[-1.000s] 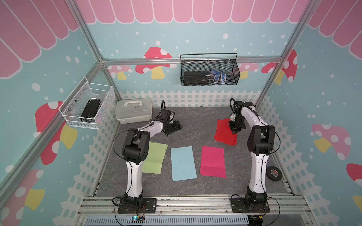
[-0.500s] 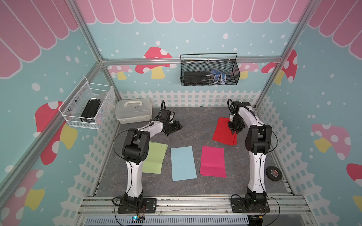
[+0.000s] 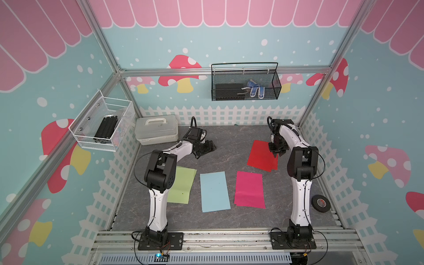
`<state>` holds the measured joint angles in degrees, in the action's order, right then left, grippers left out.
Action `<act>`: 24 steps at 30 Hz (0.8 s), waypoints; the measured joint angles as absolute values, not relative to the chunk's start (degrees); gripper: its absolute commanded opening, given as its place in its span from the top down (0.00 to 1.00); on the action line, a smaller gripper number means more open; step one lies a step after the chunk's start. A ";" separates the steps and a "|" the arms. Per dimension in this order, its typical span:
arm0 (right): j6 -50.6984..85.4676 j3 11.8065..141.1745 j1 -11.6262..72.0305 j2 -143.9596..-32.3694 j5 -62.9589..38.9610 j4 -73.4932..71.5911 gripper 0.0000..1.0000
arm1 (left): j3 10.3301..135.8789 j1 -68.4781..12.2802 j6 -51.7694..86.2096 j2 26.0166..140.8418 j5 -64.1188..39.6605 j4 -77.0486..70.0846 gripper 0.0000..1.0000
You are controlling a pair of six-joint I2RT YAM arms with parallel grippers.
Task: Sort the scattered colored papers by color
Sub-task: Place the colored paper.
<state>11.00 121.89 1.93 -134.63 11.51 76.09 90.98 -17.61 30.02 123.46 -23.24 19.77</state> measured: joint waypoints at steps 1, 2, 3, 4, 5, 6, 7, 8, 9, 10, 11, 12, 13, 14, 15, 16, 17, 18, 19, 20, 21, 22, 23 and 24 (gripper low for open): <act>11.55 119.98 1.93 -133.80 11.53 74.78 0.85 | 92.71 -18.59 30.28 124.29 -23.64 19.77 0.28; 12.23 117.16 1.93 -132.57 11.33 73.45 0.88 | 94.63 -19.66 30.65 125.32 -24.08 19.75 0.30; 13.17 114.13 1.93 -131.20 11.14 72.23 0.88 | 96.38 -20.64 30.98 126.32 -24.38 19.64 0.30; 13.98 110.45 1.93 -129.51 10.87 70.70 0.88 | 98.21 -21.67 31.42 127.48 -24.77 19.55 0.30; 14.74 106.83 1.91 -127.83 10.57 69.38 0.88 | 99.96 -22.79 31.83 128.64 -25.23 19.53 0.30; 15.35 103.79 1.91 -126.39 10.41 68.42 0.88 | 101.34 -23.70 32.38 129.62 -25.41 19.46 0.30; 16.05 100.73 1.89 -124.86 10.15 67.31 0.87 | 102.72 -24.62 32.86 130.72 -25.63 19.38 0.29; 16.80 97.84 1.89 -123.46 9.98 66.04 0.86 | 103.85 -25.52 33.36 131.72 -25.89 19.44 0.29; 17.26 96.01 1.89 -122.56 9.89 65.19 0.86 | 104.79 -26.22 33.85 132.60 -26.20 19.44 0.29; 17.80 94.08 1.89 -121.51 9.78 64.05 0.85 | 105.80 -26.94 34.30 133.62 -26.46 19.44 0.29; 18.31 92.55 1.87 -120.68 9.61 63.02 0.85 | 106.76 -27.53 34.59 134.58 -26.72 19.46 0.29; 18.72 91.53 1.85 -120.07 9.50 62.26 0.84 | 107.66 -28.01 35.07 135.57 -27.00 19.49 0.29; 19.05 91.00 1.80 -119.68 9.47 61.67 0.84 | 108.29 -28.34 35.46 136.22 -27.22 19.53 0.28; 19.33 90.72 1.65 -119.37 9.43 61.01 0.84 | 109.12 -28.71 35.88 137.10 -27.49 19.57 0.28; 19.55 90.70 1.52 -119.24 9.41 60.42 0.84 | 109.86 -28.99 36.10 137.91 -27.79 19.59 0.28; 19.70 90.70 1.28 -119.15 9.37 59.72 0.83 | 110.50 -29.28 36.36 138.63 -28.08 19.64 0.28; 19.90 90.70 0.95 -119.07 9.26 59.11 0.83 | 111.00 -29.58 36.73 139.24 -28.29 19.64 0.28; 20.12 90.70 0.38 -119.07 9.15 58.48 0.83 | 111.37 -29.85 37.10 139.76 -28.51 19.64 0.28; 20.25 90.70 -0.10 -119.04 9.10 58.06 0.83 | 111.61 -30.09 37.34 140.16 -28.75 19.64 0.28; 20.45 90.63 -0.75 -119.04 9.06 57.54 0.83 | 111.94 -30.41 37.60 140.59 -29.08 19.55 0.28; 20.64 90.37 -1.48 -118.96 8.97 56.84 0.83 | 112.29 -30.79 37.87 140.99 -29.56 19.22 0.28; 20.75 90.15 -2.07 -118.87 8.93 56.47 0.83 | 112.73 -31.14 38.15 141.23 -29.74 19.18 0.28; 20.88 89.93 -2.76 -118.83 8.67 56.16 0.83 | 113.16 -31.62 38.46 141.51 -29.91 19.05 0.28; 21.08 89.73 -3.46 -118.83 8.43 55.77 0.83 | 113.56 -32.08 38.72 141.78 -30.11 19.00 0.28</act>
